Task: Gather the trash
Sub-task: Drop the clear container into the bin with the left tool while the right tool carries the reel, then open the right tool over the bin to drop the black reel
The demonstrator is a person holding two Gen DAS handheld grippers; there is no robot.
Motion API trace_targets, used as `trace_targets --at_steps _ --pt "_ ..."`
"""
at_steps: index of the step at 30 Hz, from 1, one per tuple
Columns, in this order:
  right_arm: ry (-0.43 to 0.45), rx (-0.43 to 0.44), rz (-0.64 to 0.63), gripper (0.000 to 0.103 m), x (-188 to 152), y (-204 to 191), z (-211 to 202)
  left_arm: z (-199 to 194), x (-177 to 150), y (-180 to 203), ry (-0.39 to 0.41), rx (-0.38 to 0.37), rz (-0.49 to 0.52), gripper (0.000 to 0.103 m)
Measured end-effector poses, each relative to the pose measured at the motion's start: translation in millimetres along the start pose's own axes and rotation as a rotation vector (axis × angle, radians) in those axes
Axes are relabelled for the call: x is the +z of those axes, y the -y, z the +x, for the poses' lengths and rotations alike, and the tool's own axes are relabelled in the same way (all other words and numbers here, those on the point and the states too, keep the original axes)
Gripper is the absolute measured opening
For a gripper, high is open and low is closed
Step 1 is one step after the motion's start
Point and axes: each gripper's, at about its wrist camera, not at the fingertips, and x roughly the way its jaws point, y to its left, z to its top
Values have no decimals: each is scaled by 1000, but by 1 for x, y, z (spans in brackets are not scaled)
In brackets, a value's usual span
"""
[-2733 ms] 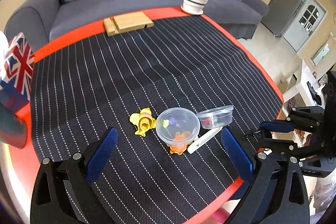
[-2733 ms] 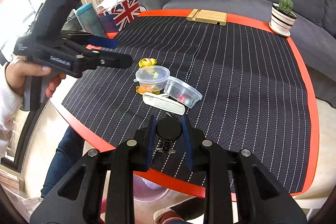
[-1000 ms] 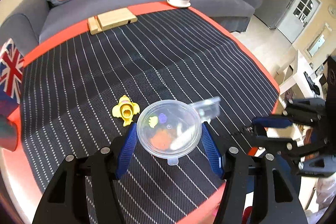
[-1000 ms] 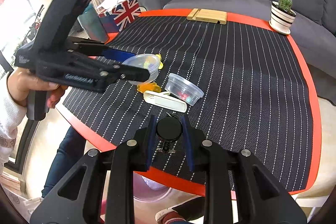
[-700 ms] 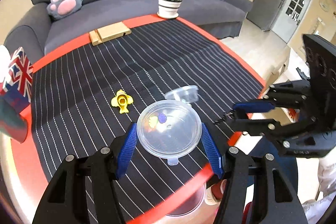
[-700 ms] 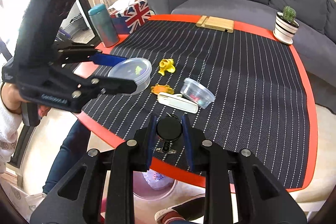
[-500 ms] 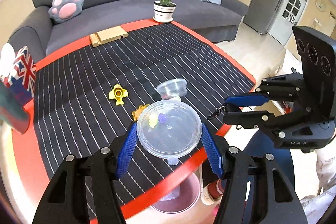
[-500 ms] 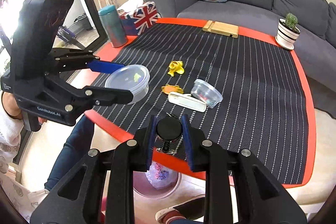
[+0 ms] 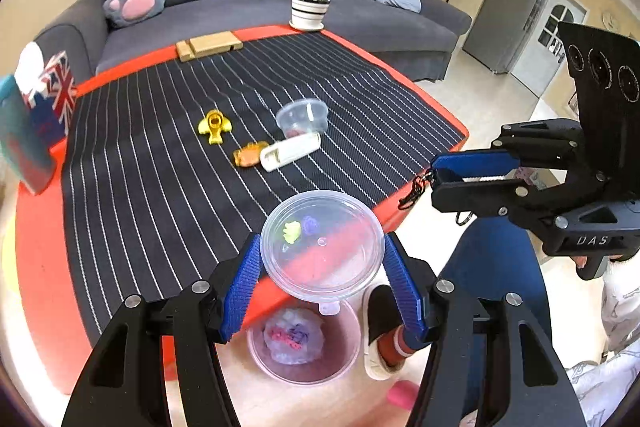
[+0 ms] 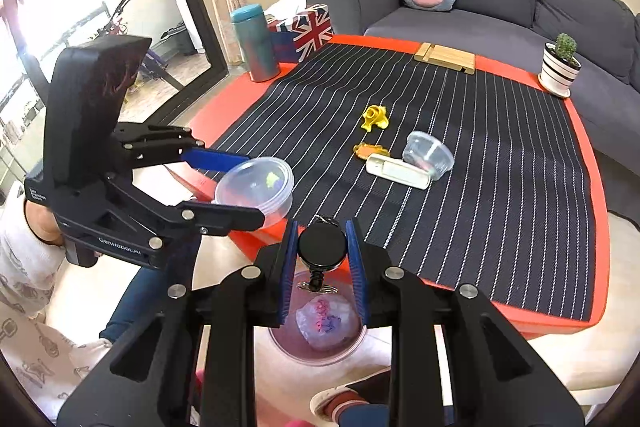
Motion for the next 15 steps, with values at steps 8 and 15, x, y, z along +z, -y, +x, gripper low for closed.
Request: trace_targets --at_steps 8,15 --pt "-2 9 6 24 -8 -5 -4 1 -16 7 -13 -12 -11 60" --pt "-3 14 8 24 -11 -6 -5 0 -20 4 4 26 -30 92"
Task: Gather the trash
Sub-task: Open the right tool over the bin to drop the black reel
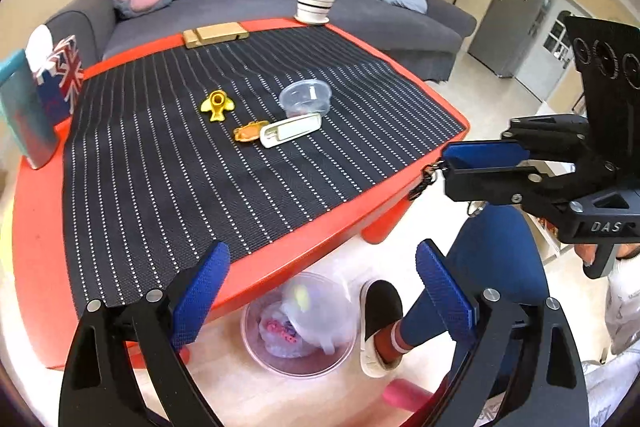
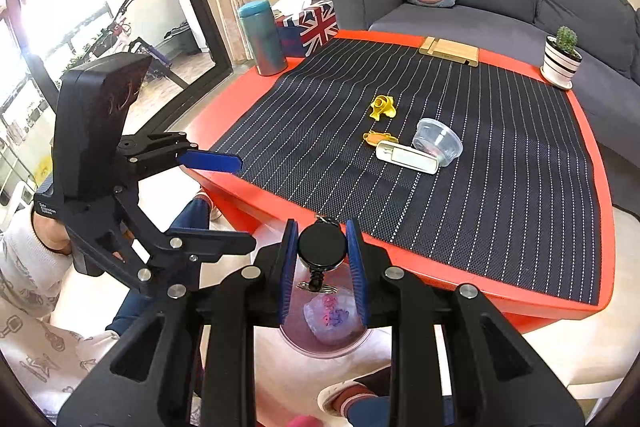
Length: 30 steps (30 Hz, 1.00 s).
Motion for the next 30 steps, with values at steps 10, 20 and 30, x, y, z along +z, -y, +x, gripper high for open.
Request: trace_targets --at_steps 10,20,30 --pt "-5 9 -2 24 -2 -2 4 -5 -2 -6 13 -1 -24 95" --pt "-6 20 -13 24 -1 -4 5 -11 -2 -6 22 1 -29 95" --pt "-15 48 -36 24 -1 -13 9 -34 -6 -15 68 21 -58 95"
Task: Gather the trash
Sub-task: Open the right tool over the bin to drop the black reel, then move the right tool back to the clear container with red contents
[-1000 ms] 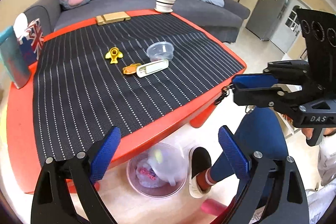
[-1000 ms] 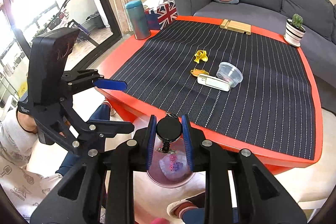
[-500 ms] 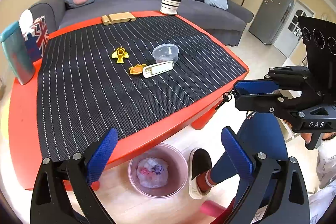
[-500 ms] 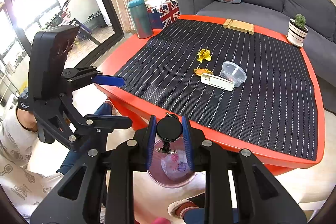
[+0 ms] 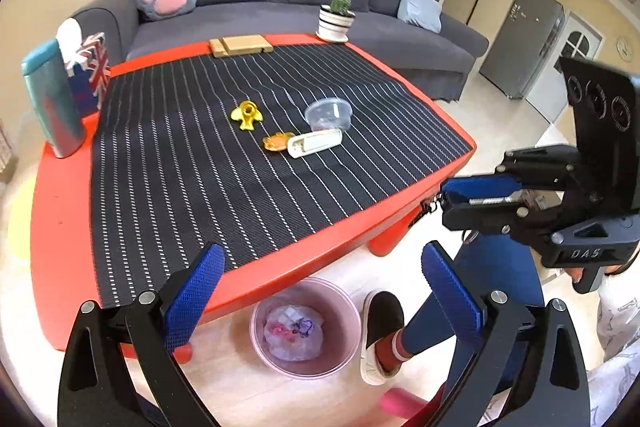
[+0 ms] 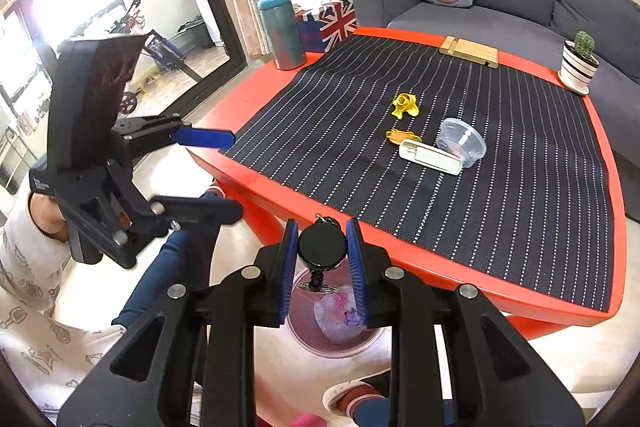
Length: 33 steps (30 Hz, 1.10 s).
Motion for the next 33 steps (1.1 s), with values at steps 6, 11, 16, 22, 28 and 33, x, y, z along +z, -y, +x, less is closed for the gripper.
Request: trace_targets --at_steps 6,11,16,22,28,33 --pt "-14 27 -17 24 3 -8 8 -16 1 -10 34 20 -22 95" --pt "-25 45 -32 25 5 -14 15 -21 0 -18 44 26 -41 95" --pt "-19 22 -34 87 8 -15 20 -22 -3 -23 47 28 -49 95" --pt "-30 -7 -18 96 9 -10 23 -19 -5 -24 37 22 -51 95" --pt "-29 -11 -7 97 7 -8 22 -17 -5 -23 32 18 -48 95" --pt "-26 -12 3 97 5 -5 20 -14 -4 -21 26 15 -45 95"
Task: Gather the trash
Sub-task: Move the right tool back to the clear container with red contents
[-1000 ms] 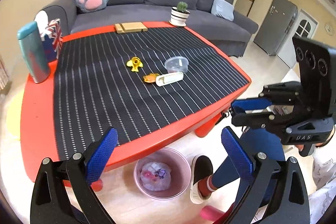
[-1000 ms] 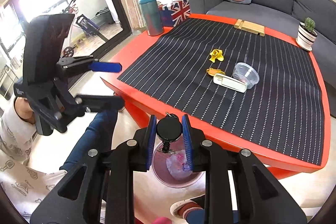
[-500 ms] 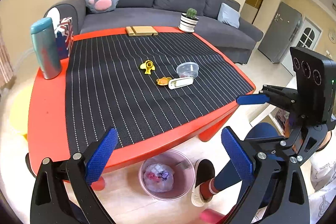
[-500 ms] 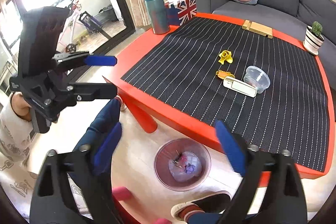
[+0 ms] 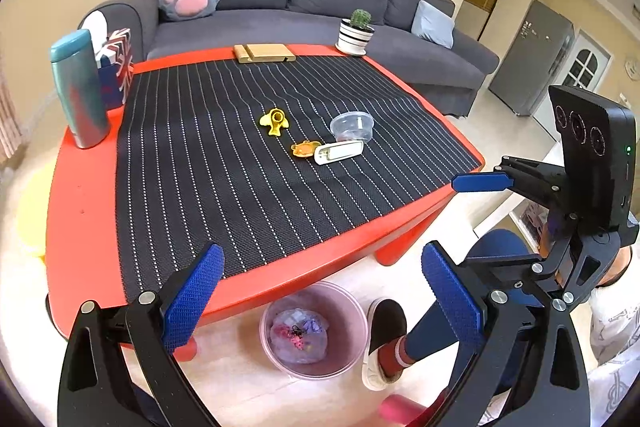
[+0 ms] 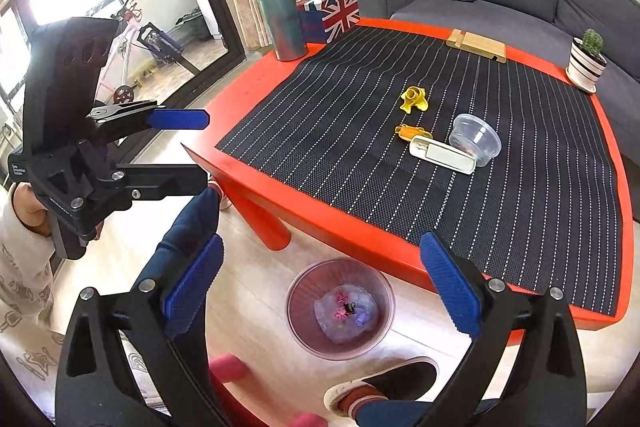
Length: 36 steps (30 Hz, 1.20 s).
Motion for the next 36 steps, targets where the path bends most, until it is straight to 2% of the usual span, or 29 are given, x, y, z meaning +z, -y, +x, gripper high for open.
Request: trace_targets --at_steps 16,24,32,36 --pt "28 -29 35 97 1 19 -13 10 6 8 -15 -17 21 95" --pt "38 -64 45 97 14 39 -14 19 17 8 -20 -30 31 95" --pt "29 -114 17 97 37 64 -3 26 28 5 -20 -29 35 95" --pt "17 -145 -53 97 47 72 10 29 31 6 -16 -31 34 95"
